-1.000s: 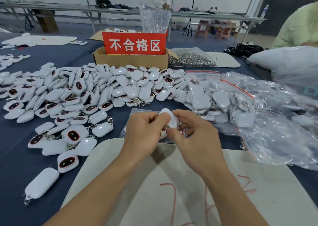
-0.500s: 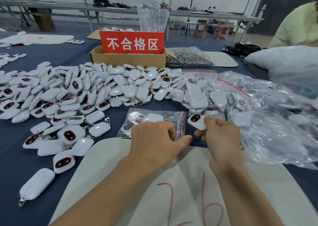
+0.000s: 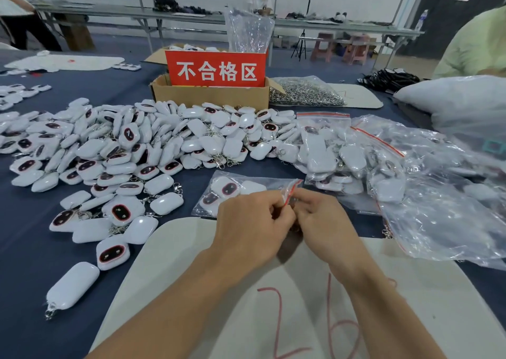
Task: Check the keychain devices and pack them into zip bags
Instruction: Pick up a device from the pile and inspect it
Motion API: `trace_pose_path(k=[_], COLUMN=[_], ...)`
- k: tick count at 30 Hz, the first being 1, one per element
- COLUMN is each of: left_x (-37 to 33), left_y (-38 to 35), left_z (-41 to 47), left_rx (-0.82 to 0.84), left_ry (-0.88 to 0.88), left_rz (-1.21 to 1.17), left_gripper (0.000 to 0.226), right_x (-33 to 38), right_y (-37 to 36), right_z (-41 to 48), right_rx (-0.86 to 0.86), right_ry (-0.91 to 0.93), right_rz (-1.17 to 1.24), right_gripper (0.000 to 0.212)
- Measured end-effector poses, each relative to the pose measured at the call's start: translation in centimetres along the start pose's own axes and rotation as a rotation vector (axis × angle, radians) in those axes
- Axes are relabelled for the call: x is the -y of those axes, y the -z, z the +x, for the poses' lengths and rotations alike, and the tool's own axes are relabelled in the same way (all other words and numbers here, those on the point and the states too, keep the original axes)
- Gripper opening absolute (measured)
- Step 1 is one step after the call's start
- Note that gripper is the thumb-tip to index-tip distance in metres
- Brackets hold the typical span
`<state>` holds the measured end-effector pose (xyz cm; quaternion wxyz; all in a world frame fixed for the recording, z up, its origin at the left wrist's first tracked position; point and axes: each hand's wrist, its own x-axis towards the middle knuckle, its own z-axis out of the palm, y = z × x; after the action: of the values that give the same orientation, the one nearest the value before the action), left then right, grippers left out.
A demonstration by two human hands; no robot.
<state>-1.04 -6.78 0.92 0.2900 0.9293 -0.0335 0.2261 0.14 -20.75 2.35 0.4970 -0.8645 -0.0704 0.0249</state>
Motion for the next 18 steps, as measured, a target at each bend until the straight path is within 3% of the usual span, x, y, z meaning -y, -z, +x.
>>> trace_pose_path(k=[6,10,13,15,18], left_x=[0.3,0.2,1.3,3.3,6.3], left_y=[0.1,0.7,2.5,4.0,5.4], left_z=[0.0,0.1,1.1,2.4,3.6], left_rx=[-0.007,0.058,-0.14,-0.311,-0.42], left_ry=[0.018,0.002,0.067,0.231,0.487], left_rz=[-0.063,-0.151,-0.262,-0.268,-0.262], left_gripper=[0.028,0.035,0.042,0.037,0.027], right_x=[0.8,0.8,0.8,0.8,0.6], right_y=[0.7,0.3,0.2,0.3,0.5], right_z=[-0.5,-0.7,-0.8,-0.7,-0.3], right_rx=[0.163,0.108,-0.021,-0.115,-0.272], right_ry=[0.029,0.001,-0.022,-0.036,-0.084], right_rz=[-0.242,-0.255,-0.207,-0.149,-0.111], right_gripper=[0.052,0.046,0.041,0.038,0.033])
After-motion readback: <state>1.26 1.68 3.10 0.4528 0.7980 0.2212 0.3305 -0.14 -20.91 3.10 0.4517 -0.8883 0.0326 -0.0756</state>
